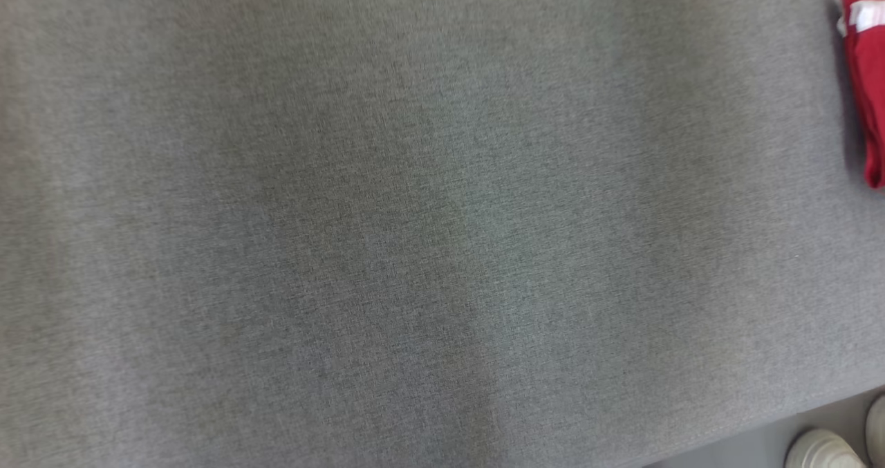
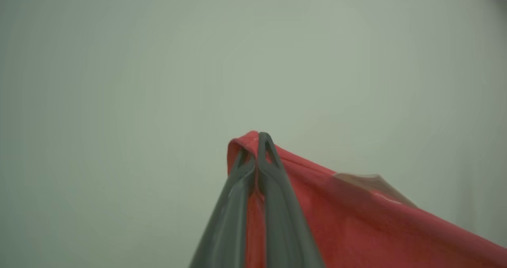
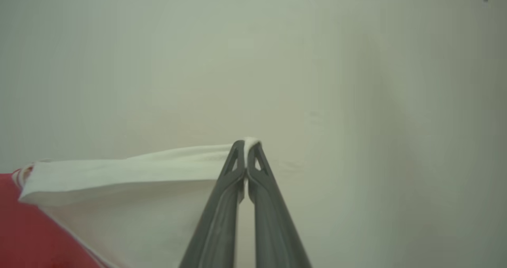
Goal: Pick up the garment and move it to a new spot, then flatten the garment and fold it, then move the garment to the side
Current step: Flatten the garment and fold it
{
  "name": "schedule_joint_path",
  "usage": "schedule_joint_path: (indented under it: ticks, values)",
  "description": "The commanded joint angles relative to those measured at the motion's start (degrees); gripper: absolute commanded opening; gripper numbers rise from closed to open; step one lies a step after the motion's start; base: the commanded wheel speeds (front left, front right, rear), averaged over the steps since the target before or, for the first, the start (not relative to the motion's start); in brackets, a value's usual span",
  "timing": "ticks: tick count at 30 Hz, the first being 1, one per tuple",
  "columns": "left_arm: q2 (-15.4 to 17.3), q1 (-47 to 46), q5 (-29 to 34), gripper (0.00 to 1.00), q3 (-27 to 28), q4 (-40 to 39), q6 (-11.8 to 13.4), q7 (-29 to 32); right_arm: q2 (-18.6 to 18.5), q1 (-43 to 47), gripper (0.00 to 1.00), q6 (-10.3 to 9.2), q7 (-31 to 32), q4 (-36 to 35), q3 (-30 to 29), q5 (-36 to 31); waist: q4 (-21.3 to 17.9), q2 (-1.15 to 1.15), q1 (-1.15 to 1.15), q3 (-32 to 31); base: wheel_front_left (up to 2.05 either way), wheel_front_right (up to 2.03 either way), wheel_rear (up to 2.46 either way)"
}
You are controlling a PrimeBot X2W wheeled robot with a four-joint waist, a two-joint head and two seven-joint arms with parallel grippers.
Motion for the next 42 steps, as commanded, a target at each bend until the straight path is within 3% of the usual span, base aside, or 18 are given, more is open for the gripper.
schedule_joint_path:
  ticks: [1, 5, 11, 18, 24, 30, 42]
  values:
    - [-0.2, -1.5, 0.5, 0.00, 1.0, -0.6, -0.6, -0.9, -0.1, -1.2, 0.00, -0.02, -0.8, -0.9, -1.5, -1.9, -0.4, -0.01, -0.02, 2.5, 0.00, 0.00, 0.00]
    - [-1.2, -1.2, 1.5, 0.00, 2.2, -1.1, -2.8, -1.6, -0.4, 0.2, 0.00, -0.08, -1.2, -4.0, -3.0, -8.3, -0.1, -0.01, -0.02, 4.9, 0.00, 0.00, 0.00]
    - [-2.0, 6.6, 4.7, 0.00, 4.1, 0.0, -4.7, -1.8, 0.1, 8.7, 0.00, -0.08, -1.2, -5.5, -3.8, -15.3, 0.1, -0.01, -0.02, 7.7, 0.00, 0.00, 0.00]
    - [-3.8, 18.3, 3.6, 0.00, 4.8, -1.5, -6.0, -1.8, -0.1, 18.4, 0.00, -0.08, -1.2, -3.5, -1.4, -14.1, 1.2, -0.01, -0.02, 6.9, 0.00, 0.00, 0.00]
    - [-4.5, 28.0, -1.1, 0.00, 2.9, -4.4, -6.0, 0.4, -2.4, 25.8, 0.00, -0.08, 6.4, -4.7, -0.5, -8.0, 3.0, -0.01, -0.02, 3.8, 0.00, 0.00, 0.00]
    - [-5.0, 40.1, -5.5, 0.00, 0.9, -8.4, -6.1, 5.6, -3.4, 36.2, 0.00, -0.08, 17.2, -11.5, -2.1, -3.1, 4.5, -0.01, -0.02, -0.8, 0.00, 0.00, 0.00]
    - [-9.7, 64.0, -10.7, 0.00, -1.1, -14.7, -5.9, 9.1, 0.3, 57.9, 0.00, -0.08, 33.3, -21.8, -8.1, -0.6, 6.7, -0.01, -0.02, -10.0, 0.00, 0.00, 0.00]
